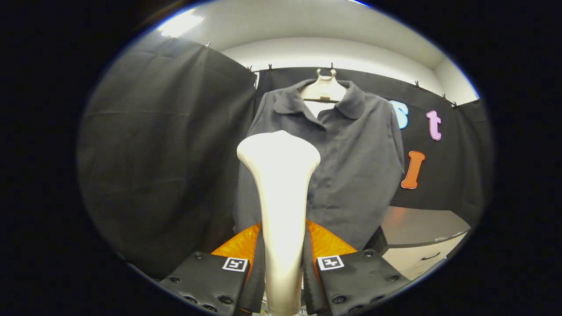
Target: Iron the clothes twice with a garment steamer, once on the left side and once on the right side.
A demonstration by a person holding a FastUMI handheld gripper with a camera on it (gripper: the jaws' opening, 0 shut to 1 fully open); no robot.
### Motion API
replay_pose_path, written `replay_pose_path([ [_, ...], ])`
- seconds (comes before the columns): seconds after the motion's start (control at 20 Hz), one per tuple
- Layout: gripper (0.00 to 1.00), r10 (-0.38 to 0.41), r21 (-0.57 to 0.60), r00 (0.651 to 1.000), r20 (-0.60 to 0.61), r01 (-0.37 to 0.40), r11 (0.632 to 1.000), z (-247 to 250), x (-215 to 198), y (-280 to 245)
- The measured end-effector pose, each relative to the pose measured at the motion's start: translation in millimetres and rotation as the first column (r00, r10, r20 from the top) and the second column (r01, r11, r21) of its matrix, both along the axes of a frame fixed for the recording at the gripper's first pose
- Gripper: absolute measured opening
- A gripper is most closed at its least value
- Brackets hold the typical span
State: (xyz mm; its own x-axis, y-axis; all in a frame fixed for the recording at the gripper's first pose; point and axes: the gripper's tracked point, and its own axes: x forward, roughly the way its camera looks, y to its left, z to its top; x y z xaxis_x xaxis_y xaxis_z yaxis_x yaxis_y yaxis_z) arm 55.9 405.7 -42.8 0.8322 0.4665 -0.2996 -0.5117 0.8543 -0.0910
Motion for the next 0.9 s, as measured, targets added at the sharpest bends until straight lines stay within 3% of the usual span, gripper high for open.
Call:
replay_pose_path([
  [0.2, 0.43, -0.002, 0.061, 0.999, 0.033, 0.000, 0.998, 29.6, -16.9, -36.4],
  [0.9, 0.44, -0.146, 0.110, 0.980, 0.134, 0.131, 0.985, 77.8, -47.3, -161.1],
])
